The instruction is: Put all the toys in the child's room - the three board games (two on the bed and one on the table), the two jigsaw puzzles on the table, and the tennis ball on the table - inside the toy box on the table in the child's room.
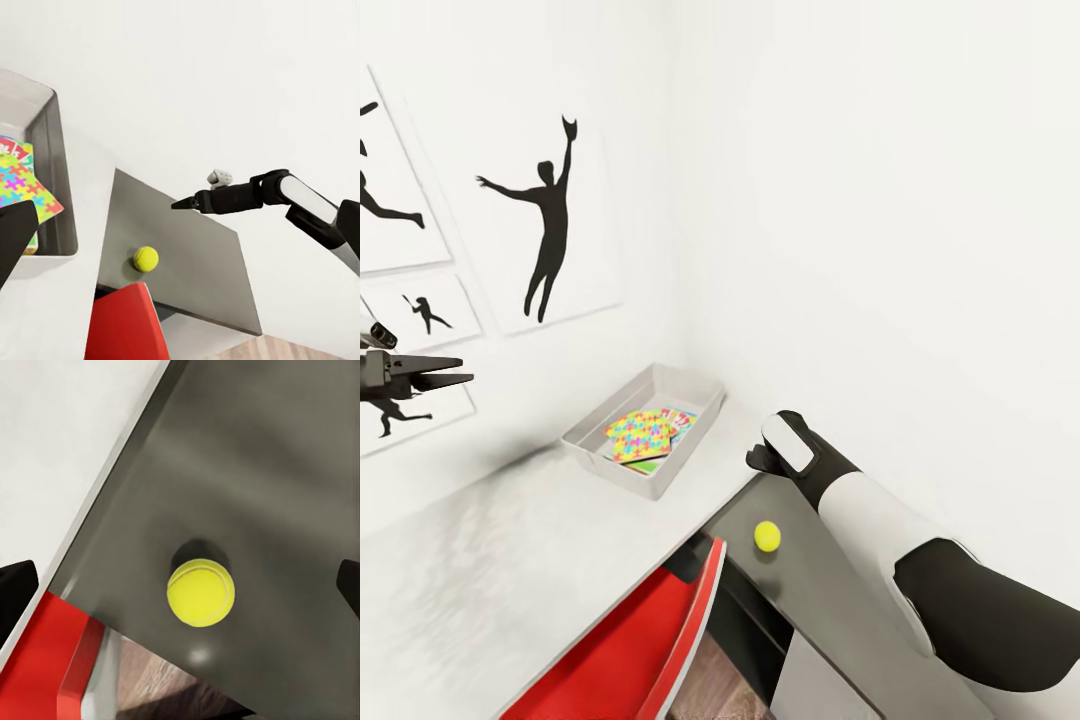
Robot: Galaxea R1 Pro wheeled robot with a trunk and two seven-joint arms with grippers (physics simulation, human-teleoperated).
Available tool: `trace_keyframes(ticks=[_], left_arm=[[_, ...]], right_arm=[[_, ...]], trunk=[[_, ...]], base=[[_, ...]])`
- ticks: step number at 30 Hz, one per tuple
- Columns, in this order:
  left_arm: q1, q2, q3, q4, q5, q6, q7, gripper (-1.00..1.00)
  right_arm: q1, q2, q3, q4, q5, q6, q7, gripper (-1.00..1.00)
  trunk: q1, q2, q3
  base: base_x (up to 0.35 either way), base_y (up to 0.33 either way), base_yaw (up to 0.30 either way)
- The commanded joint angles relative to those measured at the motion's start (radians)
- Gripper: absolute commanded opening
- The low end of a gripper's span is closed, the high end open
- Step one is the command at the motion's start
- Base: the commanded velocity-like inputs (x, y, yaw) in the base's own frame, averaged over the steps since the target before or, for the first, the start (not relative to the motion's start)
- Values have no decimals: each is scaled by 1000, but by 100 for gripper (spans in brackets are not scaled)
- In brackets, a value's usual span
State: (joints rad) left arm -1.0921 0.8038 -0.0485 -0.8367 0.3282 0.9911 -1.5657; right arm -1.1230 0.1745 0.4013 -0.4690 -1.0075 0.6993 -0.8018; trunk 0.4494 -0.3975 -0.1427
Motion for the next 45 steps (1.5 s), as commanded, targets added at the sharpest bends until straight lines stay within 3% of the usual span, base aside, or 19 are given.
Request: trace_keyframes(ticks=[1, 27, 35, 37, 43, 45], left_arm=[[-2, 1, -4, 1, 1, 11, -5, 100], [-2, 3, 1, -1, 1, 20, -5, 100], [-3, 4, 7, -84, 6, 55, -5, 100], [-4, 3, 8, -101, 20, 56, -5, 100], [-9, -8, -13, -192, 127, 56, -5, 100], [-9, -10, -29, -227, 139, 56, -5, 100]], right_arm=[[-1, 0, 3, 0, -4, 3, -7, 100], [0, 0, 7, 58, -1, 2, -5, 100], [0, 0, 7, 59, -3, 0, -2, 100], [0, 0, 7, 59, -3, 0, -1, 100], [0, 0, 7, 59, -3, -4, 0, 100], [0, 0, 7, 59, -3, -9, 0, 100]], trunk=[[1, -2, -4], [1, -2, -46], [1, -2, -60], [1, -2, -63], [1, -2, -73], [1, -2, -76]], base=[[0, 0, 0], [0, 0, 0], [0, 0, 0], [0, 0, 0], [0, 0, 0], [0, 0, 0]])
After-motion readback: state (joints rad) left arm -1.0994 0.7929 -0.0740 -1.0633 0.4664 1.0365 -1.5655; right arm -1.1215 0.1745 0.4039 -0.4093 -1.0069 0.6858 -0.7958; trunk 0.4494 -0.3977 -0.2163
